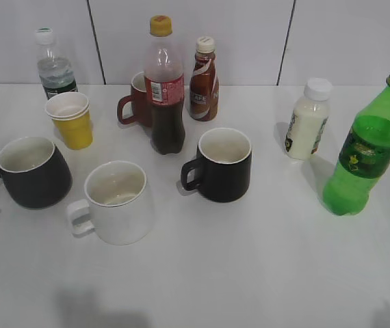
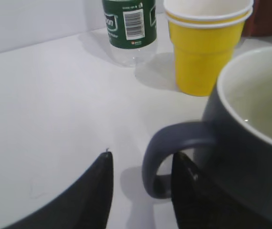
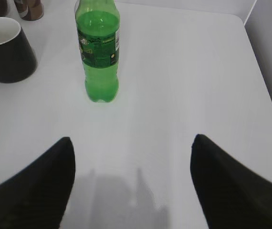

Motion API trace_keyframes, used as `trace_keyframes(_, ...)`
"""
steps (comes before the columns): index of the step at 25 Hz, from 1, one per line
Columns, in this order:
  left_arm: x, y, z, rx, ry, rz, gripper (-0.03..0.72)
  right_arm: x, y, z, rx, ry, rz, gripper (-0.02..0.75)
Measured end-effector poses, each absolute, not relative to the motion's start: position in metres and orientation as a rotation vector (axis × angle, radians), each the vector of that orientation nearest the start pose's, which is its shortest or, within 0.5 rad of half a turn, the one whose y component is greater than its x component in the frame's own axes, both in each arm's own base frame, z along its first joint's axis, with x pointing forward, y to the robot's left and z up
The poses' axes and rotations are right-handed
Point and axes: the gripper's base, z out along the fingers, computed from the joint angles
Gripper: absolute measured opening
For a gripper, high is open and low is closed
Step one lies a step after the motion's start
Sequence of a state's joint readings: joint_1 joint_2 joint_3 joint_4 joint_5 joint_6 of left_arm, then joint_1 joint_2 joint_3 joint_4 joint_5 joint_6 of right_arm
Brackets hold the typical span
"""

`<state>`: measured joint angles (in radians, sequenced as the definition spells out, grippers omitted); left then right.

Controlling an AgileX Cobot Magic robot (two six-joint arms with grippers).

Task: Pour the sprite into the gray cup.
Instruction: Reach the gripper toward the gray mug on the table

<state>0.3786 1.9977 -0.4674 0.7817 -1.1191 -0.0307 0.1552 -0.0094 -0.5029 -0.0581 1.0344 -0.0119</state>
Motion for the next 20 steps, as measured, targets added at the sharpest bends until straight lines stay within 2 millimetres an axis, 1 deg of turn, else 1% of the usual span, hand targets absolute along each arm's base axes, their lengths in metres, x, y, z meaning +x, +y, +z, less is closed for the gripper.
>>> trace_keyframes(2, 0.273, 0.044, 0.082, 0.419, 1.893, -0.212, 0.317, -0.005, -0.005, 0.28, -0.165, 1.998, 0.023, 0.564)
trace_keyframes(5, 0.278, 0.037, 0.078, 0.445, 1.888, -0.237, 0.317, -0.005, -0.005, 0.28, -0.165, 1.998, 0.023, 0.564)
trace_keyframes(10, 0.296, 0.025, 0.076, 0.43, 1.872, -0.221, 0.307, -0.005, -0.005, 0.28, -0.165, 1.998, 0.023, 0.564)
trace_keyframes(11, 0.3, 0.023, 0.076, 0.425, 1.867, -0.217, 0.288, -0.005, -0.005, 0.28, -0.165, 1.998, 0.023, 0.564)
trace_keyframes(13, 0.306, 0.018, 0.076, 0.435, 1.861, -0.217, 0.213, -0.005, -0.005, 0.28, -0.165, 1.998, 0.023, 0.564)
trace_keyframes(15, 0.311, 0.014, 0.075, 0.445, 1.854, -0.218, 0.091, -0.005, -0.005, 0.28, -0.165, 1.998, 0.023, 0.564)
trace_keyframes(16, 0.311, 0.012, 0.074, 0.458, 1.862, -0.215, 0.057, -0.005, -0.005, 0.28, -0.165, 1.998, 0.023, 0.564)
trace_keyframes(20, 0.311, 0.011, 0.073, 0.463, 1.864, -0.217, 0.052, -0.005, -0.005, 0.28, -0.165, 1.998, 0.023, 0.564)
